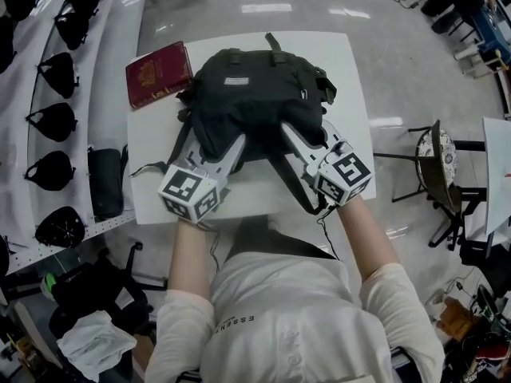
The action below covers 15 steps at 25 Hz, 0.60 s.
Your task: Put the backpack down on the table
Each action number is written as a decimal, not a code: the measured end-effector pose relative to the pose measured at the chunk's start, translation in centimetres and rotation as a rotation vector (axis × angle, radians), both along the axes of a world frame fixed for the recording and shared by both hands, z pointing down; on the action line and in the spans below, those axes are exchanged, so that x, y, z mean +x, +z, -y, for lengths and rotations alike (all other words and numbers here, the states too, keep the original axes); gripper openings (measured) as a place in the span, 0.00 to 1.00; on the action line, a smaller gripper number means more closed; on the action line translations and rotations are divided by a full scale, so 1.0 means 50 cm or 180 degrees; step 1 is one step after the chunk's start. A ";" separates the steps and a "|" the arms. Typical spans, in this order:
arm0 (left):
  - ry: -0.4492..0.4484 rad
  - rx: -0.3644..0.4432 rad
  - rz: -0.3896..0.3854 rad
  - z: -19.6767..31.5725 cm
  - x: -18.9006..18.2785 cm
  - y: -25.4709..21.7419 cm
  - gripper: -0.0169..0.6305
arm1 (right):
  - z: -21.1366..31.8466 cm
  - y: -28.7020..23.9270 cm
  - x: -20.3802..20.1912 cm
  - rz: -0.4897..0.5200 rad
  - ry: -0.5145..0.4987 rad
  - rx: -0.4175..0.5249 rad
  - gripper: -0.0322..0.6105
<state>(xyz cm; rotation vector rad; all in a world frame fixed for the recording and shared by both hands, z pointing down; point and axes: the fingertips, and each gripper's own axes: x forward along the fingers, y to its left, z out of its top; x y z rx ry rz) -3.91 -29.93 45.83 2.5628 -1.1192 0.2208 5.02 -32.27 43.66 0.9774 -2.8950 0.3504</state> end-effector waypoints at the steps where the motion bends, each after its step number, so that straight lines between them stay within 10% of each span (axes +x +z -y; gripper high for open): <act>1: 0.0010 -0.0002 -0.0005 -0.010 0.000 0.005 0.14 | -0.010 0.005 0.001 0.0006 0.0001 -0.0012 0.17; 15: 0.0047 -0.0008 -0.0001 -0.122 0.011 0.097 0.14 | -0.121 0.101 0.014 0.0072 0.0000 -0.0276 0.18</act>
